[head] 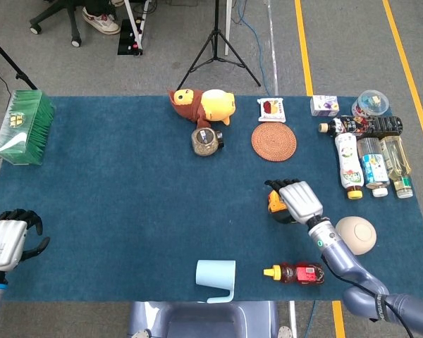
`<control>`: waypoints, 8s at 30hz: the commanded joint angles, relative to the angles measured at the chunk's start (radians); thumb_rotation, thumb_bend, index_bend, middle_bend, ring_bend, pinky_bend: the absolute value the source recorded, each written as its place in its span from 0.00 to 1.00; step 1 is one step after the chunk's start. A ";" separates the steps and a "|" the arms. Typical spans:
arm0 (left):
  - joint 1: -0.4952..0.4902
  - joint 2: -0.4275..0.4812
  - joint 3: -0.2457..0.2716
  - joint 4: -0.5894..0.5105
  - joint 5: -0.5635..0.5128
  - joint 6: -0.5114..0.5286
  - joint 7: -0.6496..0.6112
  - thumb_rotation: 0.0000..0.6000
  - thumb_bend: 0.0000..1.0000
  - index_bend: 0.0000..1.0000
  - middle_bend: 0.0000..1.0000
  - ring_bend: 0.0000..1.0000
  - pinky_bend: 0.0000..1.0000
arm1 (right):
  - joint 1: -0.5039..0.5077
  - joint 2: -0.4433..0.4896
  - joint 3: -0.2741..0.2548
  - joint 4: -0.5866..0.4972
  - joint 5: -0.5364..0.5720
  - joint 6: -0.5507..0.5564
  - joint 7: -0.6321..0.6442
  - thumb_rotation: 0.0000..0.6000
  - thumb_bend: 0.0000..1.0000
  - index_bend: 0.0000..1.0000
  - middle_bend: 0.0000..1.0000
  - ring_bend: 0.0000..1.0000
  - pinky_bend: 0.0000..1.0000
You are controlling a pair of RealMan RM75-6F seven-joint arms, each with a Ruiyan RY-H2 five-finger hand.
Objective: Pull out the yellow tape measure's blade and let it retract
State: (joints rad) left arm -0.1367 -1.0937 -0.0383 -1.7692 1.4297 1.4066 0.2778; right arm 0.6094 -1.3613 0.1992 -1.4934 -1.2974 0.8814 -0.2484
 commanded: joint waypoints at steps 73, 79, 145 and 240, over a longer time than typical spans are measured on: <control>-0.013 -0.015 0.007 0.036 -0.034 -0.030 -0.016 1.00 0.25 0.59 0.46 0.33 0.33 | 0.214 -0.063 -0.108 0.140 0.403 -0.141 -0.252 0.85 0.23 0.29 0.34 0.36 0.37; -0.012 -0.016 0.008 0.043 -0.034 -0.029 -0.023 1.00 0.25 0.59 0.46 0.33 0.33 | 0.222 -0.075 -0.110 0.152 0.415 -0.137 -0.255 0.86 0.23 0.45 0.44 0.46 0.44; -0.466 -0.613 -0.193 0.078 -0.294 -0.194 0.386 1.00 0.21 0.59 0.46 0.33 0.40 | 0.236 -0.188 0.019 -0.180 0.561 0.179 -0.299 0.86 0.23 0.59 0.55 0.59 0.59; -0.674 -0.880 -0.282 0.304 -0.446 -0.205 0.435 0.72 0.33 0.29 0.30 0.23 0.40 | 0.309 -0.282 0.102 -0.081 0.697 0.195 -0.325 0.86 0.25 0.59 0.55 0.61 0.62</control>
State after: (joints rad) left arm -0.8106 -1.9742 -0.3213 -1.4652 0.9838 1.2013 0.7122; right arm 0.9182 -1.6431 0.3010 -1.5741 -0.6006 1.0759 -0.5736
